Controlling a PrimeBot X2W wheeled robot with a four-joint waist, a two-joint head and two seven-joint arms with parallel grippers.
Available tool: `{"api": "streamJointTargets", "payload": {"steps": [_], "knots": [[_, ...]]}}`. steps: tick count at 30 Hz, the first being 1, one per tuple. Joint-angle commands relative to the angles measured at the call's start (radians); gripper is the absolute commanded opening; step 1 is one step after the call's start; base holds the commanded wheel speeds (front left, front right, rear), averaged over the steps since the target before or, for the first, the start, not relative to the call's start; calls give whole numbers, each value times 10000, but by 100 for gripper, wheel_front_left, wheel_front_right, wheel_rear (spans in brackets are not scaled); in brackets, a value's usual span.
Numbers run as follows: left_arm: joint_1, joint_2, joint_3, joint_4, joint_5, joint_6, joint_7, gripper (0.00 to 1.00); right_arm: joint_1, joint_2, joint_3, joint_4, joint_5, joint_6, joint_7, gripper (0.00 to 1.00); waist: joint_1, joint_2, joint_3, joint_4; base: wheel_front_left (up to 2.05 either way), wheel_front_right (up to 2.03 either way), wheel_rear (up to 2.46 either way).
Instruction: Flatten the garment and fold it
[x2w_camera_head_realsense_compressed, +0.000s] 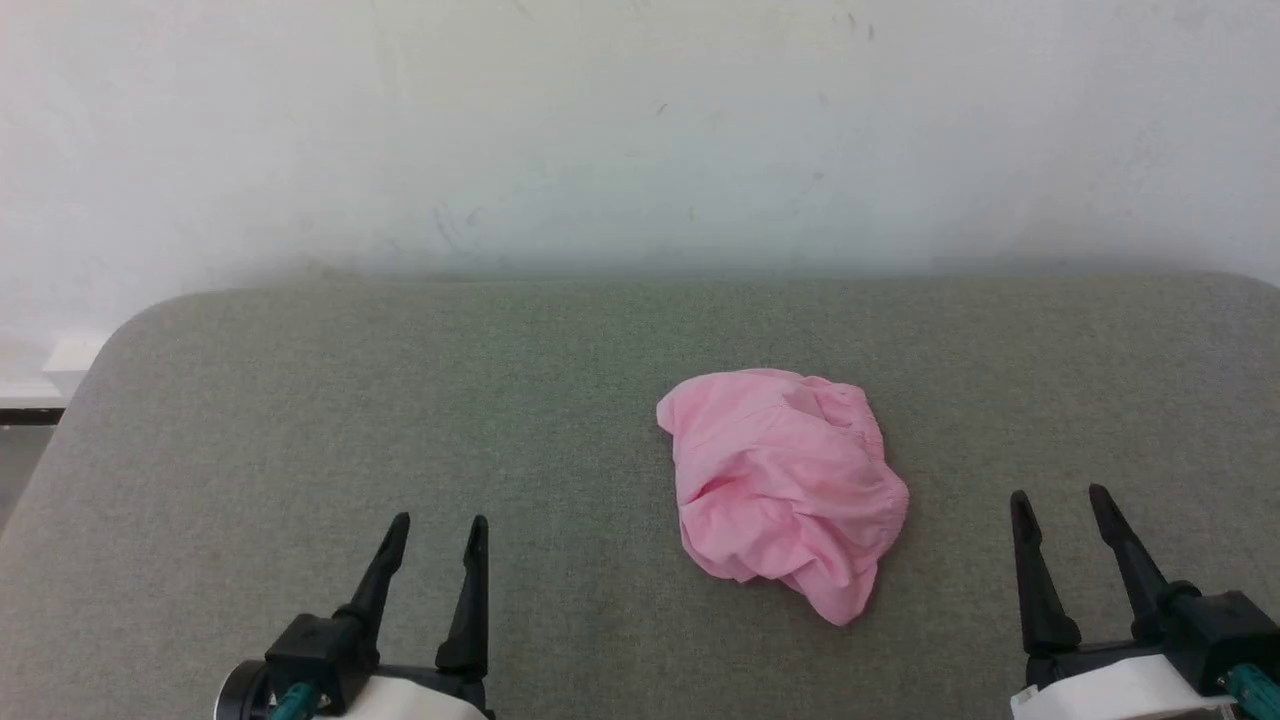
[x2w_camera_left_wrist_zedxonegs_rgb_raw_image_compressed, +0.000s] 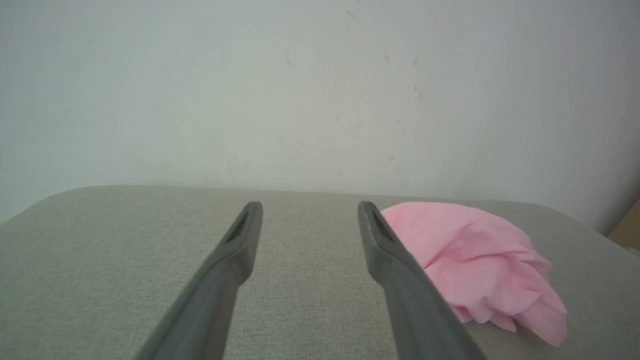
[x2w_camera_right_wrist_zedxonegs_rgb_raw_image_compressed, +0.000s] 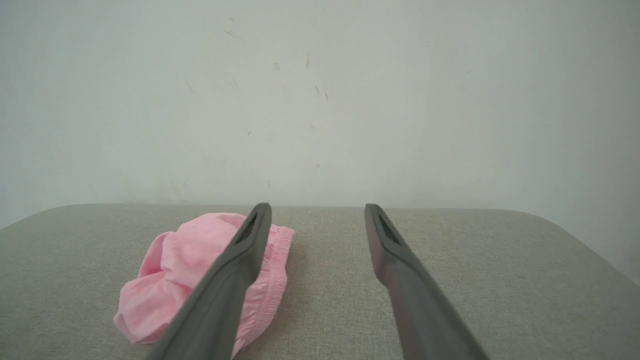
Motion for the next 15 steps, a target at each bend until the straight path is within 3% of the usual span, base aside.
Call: {"api": "streamJointTargets", "payload": {"steps": [1,9,12,15], "knots": [[45,-27,35,-26,187,-131,-46,100,76,22,24,31,49,-19,-46,100,0,0,17,-32,0,0,0],[-718,-120,-776,360,584,-858,356,100,-209,22,119,55,-54,-19,-46,100,0,0,365,-554,0,0,0],[-1480,-251,-1526,361,878,-1275,1192,100,-315,22,85,42,-55,-19,-46,100,0,0,698,-791,0,0,0],[-2380,-618,-2297,705,1038,-1584,2755,100,-421,22,124,82,-65,-19,-46,100,0,0,983,-1078,0,0,0]]}}
